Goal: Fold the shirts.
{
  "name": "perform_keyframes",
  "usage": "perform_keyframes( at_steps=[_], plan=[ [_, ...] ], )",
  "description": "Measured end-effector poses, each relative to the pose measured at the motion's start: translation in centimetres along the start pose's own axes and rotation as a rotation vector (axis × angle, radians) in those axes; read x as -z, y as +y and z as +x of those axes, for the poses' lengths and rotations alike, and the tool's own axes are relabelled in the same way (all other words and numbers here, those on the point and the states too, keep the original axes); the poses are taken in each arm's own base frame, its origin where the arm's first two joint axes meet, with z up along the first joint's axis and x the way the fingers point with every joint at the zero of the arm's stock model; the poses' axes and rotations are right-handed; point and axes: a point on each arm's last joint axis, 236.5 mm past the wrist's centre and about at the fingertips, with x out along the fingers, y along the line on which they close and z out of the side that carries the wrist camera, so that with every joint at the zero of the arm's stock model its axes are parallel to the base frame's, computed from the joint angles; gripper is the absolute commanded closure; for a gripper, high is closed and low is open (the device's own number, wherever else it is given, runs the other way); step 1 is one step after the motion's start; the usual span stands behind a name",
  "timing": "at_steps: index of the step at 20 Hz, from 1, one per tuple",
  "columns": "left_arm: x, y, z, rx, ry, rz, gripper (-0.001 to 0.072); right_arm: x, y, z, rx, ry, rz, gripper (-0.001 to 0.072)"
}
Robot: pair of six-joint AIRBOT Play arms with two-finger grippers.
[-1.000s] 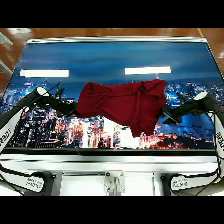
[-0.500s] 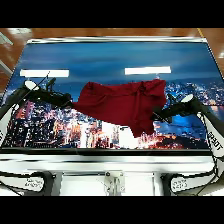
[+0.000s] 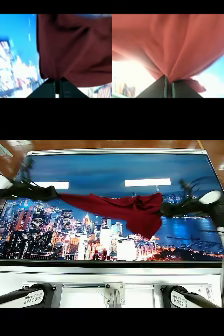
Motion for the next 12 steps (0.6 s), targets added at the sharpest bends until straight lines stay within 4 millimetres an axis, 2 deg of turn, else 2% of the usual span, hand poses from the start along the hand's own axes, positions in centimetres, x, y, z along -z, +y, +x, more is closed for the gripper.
perform_keyframes(
  at_steps=[3, 5, 7, 9, 11, 12],
  plan=[
    [-4.4, -4.2, -10.3, -0.032, -0.254, 0.14, 0.0668, -5.6, 6.2, -11.1, 0.042, -0.31, -0.213, 0.0643],
    [-5.7, -7.4, -17.5, -0.038, -0.423, 0.215, 0.0668, -7.3, 10.6, -18.9, 0.071, -0.515, -0.318, 0.0643],
    [-5.7, -10.4, -24.5, -0.043, -0.591, 0.28, 0.0668, -7.2, 14.1, -25.3, 0.094, -0.673, -0.39, 0.0643],
    [-4.7, -12.9, -30.7, -0.047, -0.742, 0.333, 0.0668, -6.0, 17.0, -30.7, 0.115, -0.8, -0.448, 0.0643],
    [-3.1, -14.3, -35.1, -0.07, -0.841, 0.374, 0.0669, -4.6, 18.9, -34.5, 0.137, -0.89, -0.485, 0.0643],
    [-2.4, -14.6, -36.6, -0.087, -0.875, 0.39, 0.0668, -3.9, 19.6, -35.9, 0.144, -0.924, -0.498, 0.0643]
  ],
)
